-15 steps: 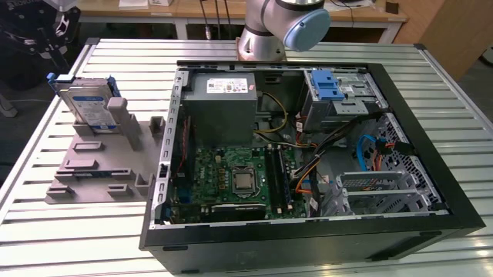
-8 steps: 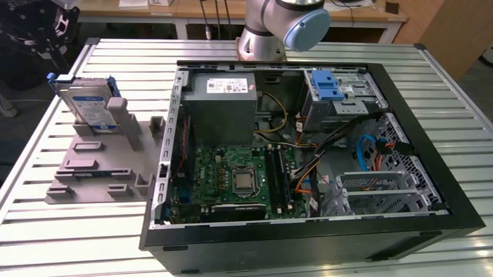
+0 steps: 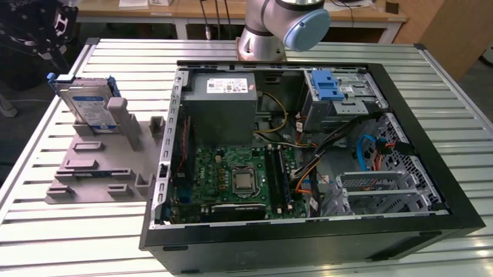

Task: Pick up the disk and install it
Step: 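Pick up the disk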

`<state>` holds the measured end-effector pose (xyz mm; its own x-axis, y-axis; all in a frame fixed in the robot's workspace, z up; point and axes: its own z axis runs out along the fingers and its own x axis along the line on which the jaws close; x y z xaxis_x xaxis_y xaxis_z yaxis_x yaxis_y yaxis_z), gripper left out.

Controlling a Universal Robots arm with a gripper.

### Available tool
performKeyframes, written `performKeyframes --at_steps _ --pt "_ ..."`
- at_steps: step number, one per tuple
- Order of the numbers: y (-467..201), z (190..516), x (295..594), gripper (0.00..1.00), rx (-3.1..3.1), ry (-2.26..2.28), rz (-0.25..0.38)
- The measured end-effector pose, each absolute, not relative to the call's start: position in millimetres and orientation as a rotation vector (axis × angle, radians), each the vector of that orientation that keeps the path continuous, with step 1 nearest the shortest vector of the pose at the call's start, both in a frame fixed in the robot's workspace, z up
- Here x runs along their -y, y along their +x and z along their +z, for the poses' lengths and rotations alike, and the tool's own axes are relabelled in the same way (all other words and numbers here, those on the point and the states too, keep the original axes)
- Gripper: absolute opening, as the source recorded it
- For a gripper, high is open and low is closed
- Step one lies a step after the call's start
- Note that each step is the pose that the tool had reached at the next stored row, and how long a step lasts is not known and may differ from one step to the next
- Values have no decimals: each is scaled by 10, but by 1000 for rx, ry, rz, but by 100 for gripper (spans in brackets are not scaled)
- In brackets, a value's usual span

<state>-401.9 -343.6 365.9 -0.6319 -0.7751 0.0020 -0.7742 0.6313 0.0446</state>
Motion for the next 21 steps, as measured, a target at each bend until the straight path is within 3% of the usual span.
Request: performKeyframes --at_steps 21 --pt "-4019 3634 3436 11 2587 1751 -49"
